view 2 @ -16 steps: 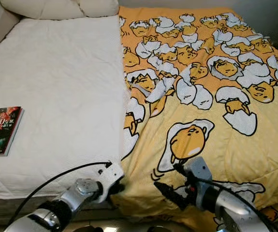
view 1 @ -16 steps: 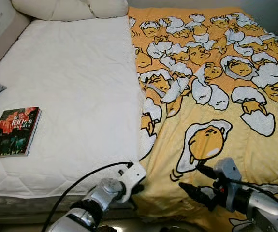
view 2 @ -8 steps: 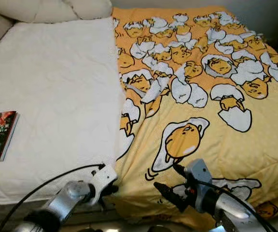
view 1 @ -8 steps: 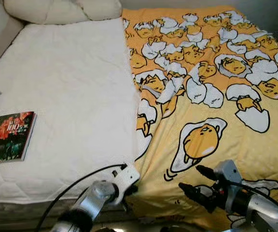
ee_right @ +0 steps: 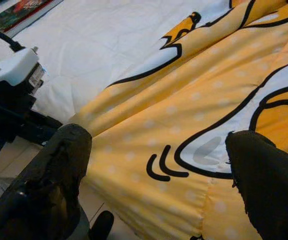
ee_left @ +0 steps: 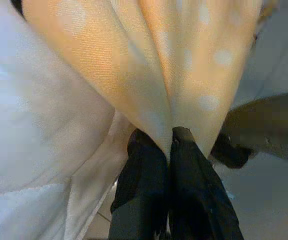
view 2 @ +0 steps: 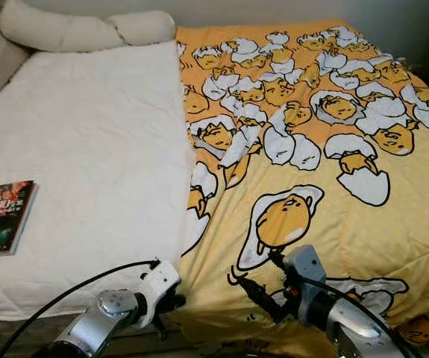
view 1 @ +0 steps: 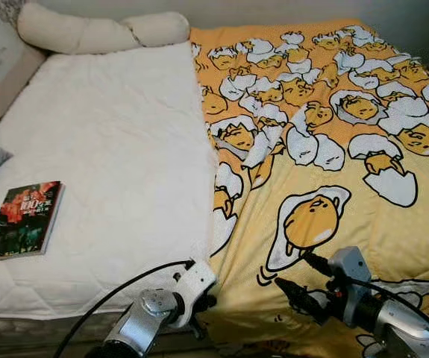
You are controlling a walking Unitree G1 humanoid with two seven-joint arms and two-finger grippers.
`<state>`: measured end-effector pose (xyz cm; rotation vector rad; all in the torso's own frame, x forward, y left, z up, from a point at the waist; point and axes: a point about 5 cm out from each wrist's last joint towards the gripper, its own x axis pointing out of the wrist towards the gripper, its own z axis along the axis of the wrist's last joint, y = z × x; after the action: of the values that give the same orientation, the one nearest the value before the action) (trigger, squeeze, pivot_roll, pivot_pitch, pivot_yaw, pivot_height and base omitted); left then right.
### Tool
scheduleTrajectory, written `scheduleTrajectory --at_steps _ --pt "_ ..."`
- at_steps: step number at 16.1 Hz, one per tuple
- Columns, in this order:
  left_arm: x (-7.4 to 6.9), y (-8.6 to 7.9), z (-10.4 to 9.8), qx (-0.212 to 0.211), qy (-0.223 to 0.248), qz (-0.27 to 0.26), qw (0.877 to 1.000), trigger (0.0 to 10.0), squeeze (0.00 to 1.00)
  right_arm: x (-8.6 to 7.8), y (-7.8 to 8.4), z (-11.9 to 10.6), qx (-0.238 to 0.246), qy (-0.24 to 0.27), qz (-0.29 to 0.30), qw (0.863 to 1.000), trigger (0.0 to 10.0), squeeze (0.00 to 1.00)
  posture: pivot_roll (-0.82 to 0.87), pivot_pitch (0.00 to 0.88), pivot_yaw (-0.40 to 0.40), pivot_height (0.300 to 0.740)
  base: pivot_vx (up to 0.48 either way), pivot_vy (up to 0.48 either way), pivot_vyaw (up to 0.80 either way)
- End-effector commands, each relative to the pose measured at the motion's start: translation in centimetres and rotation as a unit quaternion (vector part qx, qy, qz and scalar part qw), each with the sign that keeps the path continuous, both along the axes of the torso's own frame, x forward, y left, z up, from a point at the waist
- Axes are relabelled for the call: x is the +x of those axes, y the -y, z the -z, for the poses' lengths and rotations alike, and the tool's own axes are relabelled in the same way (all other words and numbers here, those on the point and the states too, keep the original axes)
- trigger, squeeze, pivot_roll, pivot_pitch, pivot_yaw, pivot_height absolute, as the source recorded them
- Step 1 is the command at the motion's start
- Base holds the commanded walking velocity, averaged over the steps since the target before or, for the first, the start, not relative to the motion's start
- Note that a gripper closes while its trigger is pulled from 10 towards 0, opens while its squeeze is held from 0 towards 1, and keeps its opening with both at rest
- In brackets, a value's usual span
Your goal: Clean up the room
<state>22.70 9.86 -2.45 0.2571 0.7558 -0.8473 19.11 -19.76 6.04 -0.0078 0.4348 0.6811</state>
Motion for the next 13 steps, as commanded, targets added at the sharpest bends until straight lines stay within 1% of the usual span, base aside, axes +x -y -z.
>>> scheduleTrajectory --at_steps 1,2,4,6,7,8,9,10,11,12,13 --pt "0.9 -0.6 -0.9 -0.020 0.008 -0.035 0.999 10.0 1.00 0.4 0.1 -0.2 -0.004 0.011 0.009 1.000 10.0 0.00 -0.16 0.000 0.080 0.740 0.000 0.000 0.00" --pt "1.6 -0.5 -1.7 -0.050 0.007 -0.043 0.998 10.0 1.00 0.8 0.2 0.0 -0.011 0.017 0.017 1.000 10.0 0.00 -0.17 0.000 0.092 0.740 0.000 0.000 0.00" --pt "1.8 -0.5 -1.8 -0.059 0.002 -0.040 0.997 10.0 1.00 1.1 0.3 0.2 -0.010 0.015 0.028 0.999 10.0 0.00 -0.17 0.000 0.103 0.740 0.000 0.000 0.00" --pt "1.3 -0.9 -1.7 -0.054 -0.015 -0.032 0.998 10.0 1.00 2.1 0.4 0.4 -0.009 0.007 0.037 0.999 10.0 0.00 -0.16 0.000 0.089 0.740 0.000 0.000 0.00" --pt "1.2 -1.5 -1.5 -0.045 -0.021 -0.039 0.998 10.0 1.00 2.5 0.4 0.4 -0.005 0.008 0.042 0.999 10.0 0.00 -0.15 0.000 0.083 0.740 0.000 0.000 0.00" --pt "0.9 -2.4 -1.3 -0.033 -0.024 -0.048 0.998 10.0 1.00 2.8 0.2 0.6 -0.004 0.004 0.039 0.999 10.0 0.00 -0.14 0.000 0.073 0.740 0.000 0.000 0.00" --pt "0.9 -3.3 -1.4 -0.027 -0.008 -0.057 0.998 10.0 1.00 3.0 -0.1 0.8 0.000 0.003 0.038 0.999 10.0 0.00 -0.14 0.000 0.069 0.740 0.000 0.000 0.00" --pt "1.1 -3.7 -1.7 -0.027 0.010 -0.065 0.997 10.0 1.00 3.1 -0.2 0.9 0.000 0.003 0.040 0.999 10.0 0.00 -0.13 0.000 0.062 0.740 0.000 0.000 0.00" --pt "2.4 -4.7 -3.6 -0.064 0.073 -0.115 0.989 10.0 1.00 3.8 -0.5 0.9 -0.002 0.023 0.060 0.998 10.0 0.00 -0.12 0.000 0.052 0.740 0.000 0.000 0.00" --pt "3.3 -5.3 -4.6 -0.080 0.099 -0.151 0.980 10.0 1.00 4.2 -0.6 0.9 -0.002 0.028 0.065 0.997 10.0 0.00 -0.11 0.000 0.051 0.740 0.000 0.000 0.00" --pt "4.2 -5.9 -5.8 -0.095 0.127 -0.192 0.968 10.0 1.00 4.9 -0.5 1.2 -0.016 0.030 0.092 0.995 10.0 0.00 -0.10 0.000 0.048 0.740 0.000 0.000 0.00"
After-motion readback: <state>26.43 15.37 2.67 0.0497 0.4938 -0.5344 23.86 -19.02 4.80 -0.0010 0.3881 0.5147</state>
